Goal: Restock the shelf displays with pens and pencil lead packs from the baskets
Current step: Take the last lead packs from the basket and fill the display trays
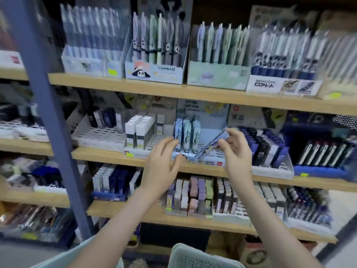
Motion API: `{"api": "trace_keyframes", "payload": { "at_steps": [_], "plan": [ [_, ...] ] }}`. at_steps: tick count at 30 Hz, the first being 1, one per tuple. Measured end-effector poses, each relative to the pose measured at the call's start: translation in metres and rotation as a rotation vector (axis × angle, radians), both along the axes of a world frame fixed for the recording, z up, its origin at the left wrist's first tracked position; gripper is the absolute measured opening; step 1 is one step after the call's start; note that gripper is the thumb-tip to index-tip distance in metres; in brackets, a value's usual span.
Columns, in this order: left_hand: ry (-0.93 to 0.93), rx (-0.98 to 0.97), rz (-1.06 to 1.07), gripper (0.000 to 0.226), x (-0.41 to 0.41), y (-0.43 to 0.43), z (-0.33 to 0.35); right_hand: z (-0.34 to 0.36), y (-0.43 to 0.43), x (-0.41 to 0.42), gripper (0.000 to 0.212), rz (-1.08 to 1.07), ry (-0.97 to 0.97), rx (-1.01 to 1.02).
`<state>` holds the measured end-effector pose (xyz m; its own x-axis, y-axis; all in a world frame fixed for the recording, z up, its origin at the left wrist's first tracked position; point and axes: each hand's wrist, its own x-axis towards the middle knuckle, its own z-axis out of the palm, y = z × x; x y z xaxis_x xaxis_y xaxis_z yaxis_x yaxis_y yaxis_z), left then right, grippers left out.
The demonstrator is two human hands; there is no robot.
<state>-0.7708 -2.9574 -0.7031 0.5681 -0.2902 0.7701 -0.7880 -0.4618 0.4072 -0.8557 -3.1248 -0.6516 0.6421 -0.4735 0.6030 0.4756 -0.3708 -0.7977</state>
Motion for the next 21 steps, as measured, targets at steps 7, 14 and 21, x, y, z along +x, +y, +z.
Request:
{"api": "trace_keyframes", "payload": {
  "at_steps": [7, 14, 21],
  "plan": [
    [-0.047, 0.108, 0.116, 0.057, 0.048, -0.02, 0.011, 0.006, -0.022, 0.061, 0.019, -0.17, 0.1, 0.026],
    [-0.184, 0.218, 0.039, 0.069, 0.074, -0.039, 0.016, -0.001, -0.041, 0.104, 0.007, -0.311, 0.267, -0.045],
    [-0.185, 0.237, 0.009, 0.072, 0.085, -0.041, 0.005, 0.004, -0.05, 0.122, 0.013, -0.357, 0.327, -0.036]
  ]
}}
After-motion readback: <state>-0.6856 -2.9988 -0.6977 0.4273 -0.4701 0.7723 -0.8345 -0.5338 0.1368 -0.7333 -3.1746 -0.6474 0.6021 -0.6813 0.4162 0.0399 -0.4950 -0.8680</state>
